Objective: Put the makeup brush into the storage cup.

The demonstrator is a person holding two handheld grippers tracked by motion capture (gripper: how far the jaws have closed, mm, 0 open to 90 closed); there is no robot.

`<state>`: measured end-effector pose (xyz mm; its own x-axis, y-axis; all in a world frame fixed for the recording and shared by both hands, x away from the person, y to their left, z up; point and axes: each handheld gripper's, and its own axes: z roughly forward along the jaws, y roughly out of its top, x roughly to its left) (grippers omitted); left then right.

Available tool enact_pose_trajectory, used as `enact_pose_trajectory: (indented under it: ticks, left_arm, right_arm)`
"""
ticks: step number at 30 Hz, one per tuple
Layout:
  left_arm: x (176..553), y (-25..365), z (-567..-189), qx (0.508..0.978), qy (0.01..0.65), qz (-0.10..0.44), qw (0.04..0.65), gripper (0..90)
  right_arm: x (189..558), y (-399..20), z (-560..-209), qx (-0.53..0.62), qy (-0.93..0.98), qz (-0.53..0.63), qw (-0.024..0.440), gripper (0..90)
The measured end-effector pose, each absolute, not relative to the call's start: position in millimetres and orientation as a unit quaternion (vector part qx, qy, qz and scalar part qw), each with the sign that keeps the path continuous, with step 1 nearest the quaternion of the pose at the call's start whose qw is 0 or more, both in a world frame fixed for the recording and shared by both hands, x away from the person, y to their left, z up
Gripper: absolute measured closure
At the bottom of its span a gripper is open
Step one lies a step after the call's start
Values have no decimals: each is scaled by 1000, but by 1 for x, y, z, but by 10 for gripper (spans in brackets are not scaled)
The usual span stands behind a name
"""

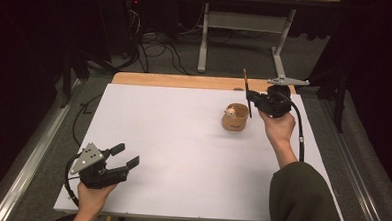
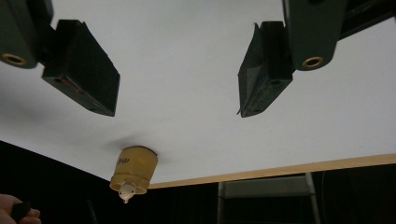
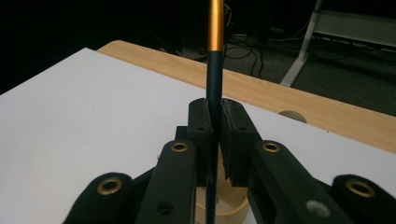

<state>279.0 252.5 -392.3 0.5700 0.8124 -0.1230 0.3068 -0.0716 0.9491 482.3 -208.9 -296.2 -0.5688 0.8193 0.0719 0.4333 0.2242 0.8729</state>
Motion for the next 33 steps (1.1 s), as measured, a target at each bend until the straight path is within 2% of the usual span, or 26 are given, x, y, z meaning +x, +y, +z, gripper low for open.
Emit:
enact_pose_trajectory:
  ticks: [33]
  left_arm:
    - [279,253,-392,698,398,229,550,299]
  right_arm:
    - [508,-191,-318,426,754,451,216,853]
